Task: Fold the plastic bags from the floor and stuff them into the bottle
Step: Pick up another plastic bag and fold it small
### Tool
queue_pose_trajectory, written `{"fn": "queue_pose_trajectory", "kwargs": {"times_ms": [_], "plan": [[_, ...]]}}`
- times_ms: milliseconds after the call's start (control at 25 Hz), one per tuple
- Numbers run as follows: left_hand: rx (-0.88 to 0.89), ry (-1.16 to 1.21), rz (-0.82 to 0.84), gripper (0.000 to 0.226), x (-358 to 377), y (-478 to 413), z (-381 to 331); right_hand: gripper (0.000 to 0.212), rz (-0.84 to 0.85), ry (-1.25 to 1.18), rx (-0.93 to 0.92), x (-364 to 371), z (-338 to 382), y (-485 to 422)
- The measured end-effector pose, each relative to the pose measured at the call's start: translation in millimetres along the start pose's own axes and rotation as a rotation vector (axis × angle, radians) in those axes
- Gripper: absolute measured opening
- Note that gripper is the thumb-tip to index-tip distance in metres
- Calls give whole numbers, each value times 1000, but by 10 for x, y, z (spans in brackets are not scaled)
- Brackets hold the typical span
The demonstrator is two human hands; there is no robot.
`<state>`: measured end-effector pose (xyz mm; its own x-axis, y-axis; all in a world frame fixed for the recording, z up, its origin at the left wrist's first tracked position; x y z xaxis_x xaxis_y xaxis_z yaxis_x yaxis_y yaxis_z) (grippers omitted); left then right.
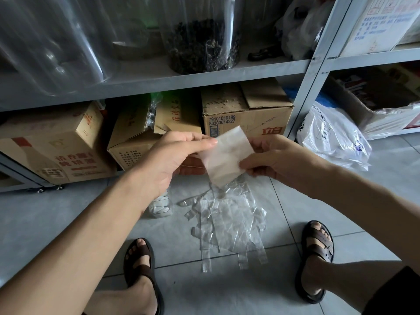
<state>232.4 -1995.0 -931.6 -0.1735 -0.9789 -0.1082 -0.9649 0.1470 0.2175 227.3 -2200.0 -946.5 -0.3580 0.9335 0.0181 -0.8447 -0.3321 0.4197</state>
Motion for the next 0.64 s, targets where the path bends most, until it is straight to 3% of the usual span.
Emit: {"fn": "queue_pose_trajectory", "kwargs": {"times_ms": [120,200,320,440,640], "plan": [[-63,-84,135,36,-24,22,-28,23,102,187,40,37,-6,50],[-80,-122,177,28,-5,34,-20,20,95,216,28,36,-12,51],[-63,-95,108,11,2,17,4,17,-7,18,48,50,-44,11],[-26,-24,-13,9,-15,-15,21,37,71,-277,130,140,-112,-9],[14,24,-60,14,14,-12,5,24,-25,-303,95,197,-85,-8]]}}
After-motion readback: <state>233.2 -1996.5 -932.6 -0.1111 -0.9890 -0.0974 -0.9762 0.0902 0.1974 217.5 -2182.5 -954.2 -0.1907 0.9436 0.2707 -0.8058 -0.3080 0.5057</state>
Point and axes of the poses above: each hand's wrist, its own y-axis away from the middle knuckle, its own x-axis out of the palm, z = x × y, the point moved 2 cm from there along -y, towards the middle knuckle, and after that the axes turned 8 degrees about x, right-handed, at the moved point
